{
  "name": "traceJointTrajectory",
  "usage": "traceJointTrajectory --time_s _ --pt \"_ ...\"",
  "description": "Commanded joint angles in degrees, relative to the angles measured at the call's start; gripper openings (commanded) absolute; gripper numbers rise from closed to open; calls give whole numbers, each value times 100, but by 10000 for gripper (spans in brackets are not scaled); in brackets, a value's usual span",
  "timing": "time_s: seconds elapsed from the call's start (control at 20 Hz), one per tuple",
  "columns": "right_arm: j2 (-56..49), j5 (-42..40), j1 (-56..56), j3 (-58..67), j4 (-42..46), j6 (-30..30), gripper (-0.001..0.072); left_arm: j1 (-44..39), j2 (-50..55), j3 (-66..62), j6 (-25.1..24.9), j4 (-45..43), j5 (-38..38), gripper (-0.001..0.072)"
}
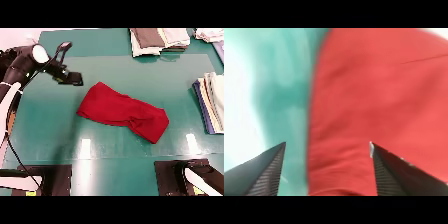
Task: Fold the shirts.
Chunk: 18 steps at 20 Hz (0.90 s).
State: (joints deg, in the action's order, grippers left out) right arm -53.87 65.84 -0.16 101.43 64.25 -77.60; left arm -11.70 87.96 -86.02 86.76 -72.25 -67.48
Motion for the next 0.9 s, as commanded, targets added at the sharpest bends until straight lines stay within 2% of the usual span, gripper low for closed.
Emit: traceJointTrajectory --time_s 0.0,0.2,0.55,0.6,0.65,0.7,0.75,0.85 --pt "-7 31 -2 -59 -7 0 16 581 299 828 -221 636 140 619" --pt "-7 17 4 -361 -17 -55 16 501 719 1075 -476 988 175 619" --pt "-7 -33 4 -715 -20 -98 16 -131 780 1082 -531 1211 710 618" --pt "-7 -31 4 -713 -17 -98 16 -179 780 1054 -538 1226 702 532" --pt "-7 -13 2 -715 7 -98 16 -201 772 1012 -540 1300 702 284" --pt "-7 44 -13 -715 72 -98 16 -199 772 909 -538 1305 675 88" --pt "-9 179 -92 -717 101 -98 16 -181 752 758 -542 1287 608 23" --pt "-79 826 -374 -758 179 -98 16 -122 629 317 -566 1235 468 23"
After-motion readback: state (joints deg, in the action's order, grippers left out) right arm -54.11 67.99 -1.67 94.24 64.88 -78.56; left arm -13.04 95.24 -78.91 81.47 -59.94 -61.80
